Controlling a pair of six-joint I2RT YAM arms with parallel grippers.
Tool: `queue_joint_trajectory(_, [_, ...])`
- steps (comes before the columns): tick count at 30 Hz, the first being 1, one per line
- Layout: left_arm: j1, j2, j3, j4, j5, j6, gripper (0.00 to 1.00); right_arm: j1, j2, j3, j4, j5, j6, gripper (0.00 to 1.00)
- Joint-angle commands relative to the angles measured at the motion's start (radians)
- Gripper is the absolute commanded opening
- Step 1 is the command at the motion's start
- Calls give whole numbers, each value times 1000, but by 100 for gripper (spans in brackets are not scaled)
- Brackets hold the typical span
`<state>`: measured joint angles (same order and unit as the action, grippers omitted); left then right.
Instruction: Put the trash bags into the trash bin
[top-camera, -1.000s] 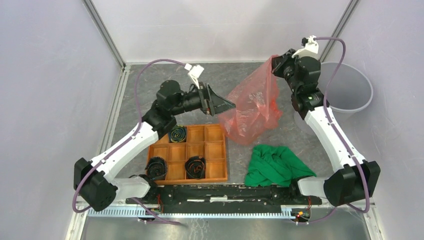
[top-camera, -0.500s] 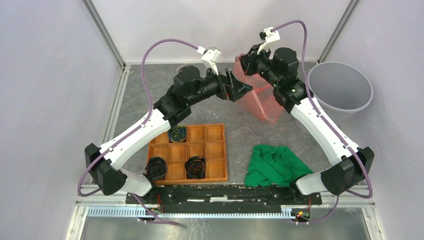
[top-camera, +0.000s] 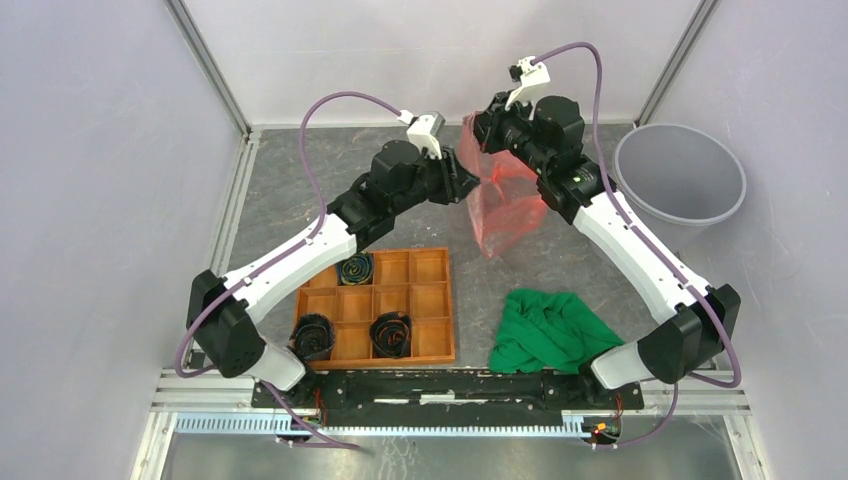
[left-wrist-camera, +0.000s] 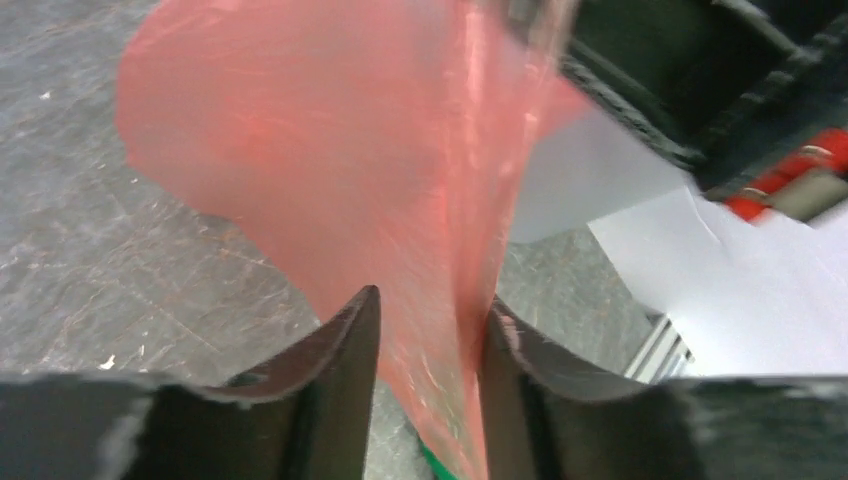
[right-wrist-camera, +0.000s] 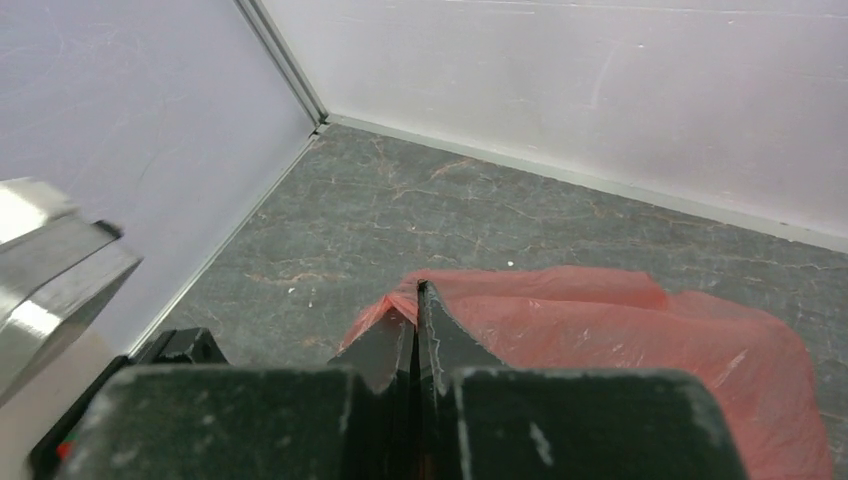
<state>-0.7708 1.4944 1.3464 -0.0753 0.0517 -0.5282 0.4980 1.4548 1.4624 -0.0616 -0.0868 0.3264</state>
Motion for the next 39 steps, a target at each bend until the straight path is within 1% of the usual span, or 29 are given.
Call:
queue_joint_trajectory(1, [52,2,-25,36,-59,-23,27,10,-2,11,17,-16,-24,8])
queue_joint_trajectory(2, [64,-2,-34,40,-61,-30,14,11,3,18,-18,-8,-62,21])
queue_joint_trajectory(3, [77,-7,-45,40,-63,-37,6,11,6,26,-75,18,-110,30])
queue_joint_trajectory(4, [89,-16,-62,44,-58,-42,2,10,8,36,-143,54,-161,40])
queue_joint_trajectory(6, [117,-46,-105,59,-56,-52,2,8,-2,45,-258,112,-233,55])
queue_joint_trajectory(8, [153,-83,-159,71,-56,-73,2,9,-49,0,-322,144,-266,66])
queue_joint_trajectory(9, [172,-102,-191,84,-56,-84,2,9,-93,-40,-332,162,-269,73])
queue_joint_trajectory(11, [211,-141,-255,117,-36,-111,2,9,-176,-124,-333,188,-262,85])
queue_joint_trajectory(13, [254,-174,-316,144,-16,-146,2,9,-259,-213,-320,225,-248,95])
queue_joint_trajectory(14, [273,-187,-343,160,-1,-163,2,9,-292,-253,-317,259,-238,98])
queue_joint_trajectory(16, [301,-211,-385,187,22,-182,2,9,-347,-289,-323,309,-218,98])
queue_joint_trajectory(21, [327,-240,-422,187,31,-190,2,10,-406,-365,-305,330,-202,98])
queue_joint_trajectory(24, [331,-251,-431,188,36,-192,2,7,-428,-457,-275,403,-94,98])
queue_joint_trajectory(26, [332,-253,-436,190,43,-196,2,4,-458,-558,-195,398,5,98])
queue_joint_trajectory(28, [332,-251,-441,200,56,-207,2,3,-486,-695,-74,367,116,98])
queue_joint_trajectory(32, [332,-243,-447,215,89,-221,2,-2,-473,-849,84,308,249,98])
queue_joint_trajectory(35, [332,-246,-454,216,103,-227,2,-10,-453,-951,272,274,276,98])
queue_joint_trajectory(38, [332,-252,-465,222,110,-237,2,-27,-405,-1015,452,263,293,98])
queue_joint_trajectory(39, [332,-255,-468,223,110,-239,2,-32,-376,-1025,503,257,296,96])
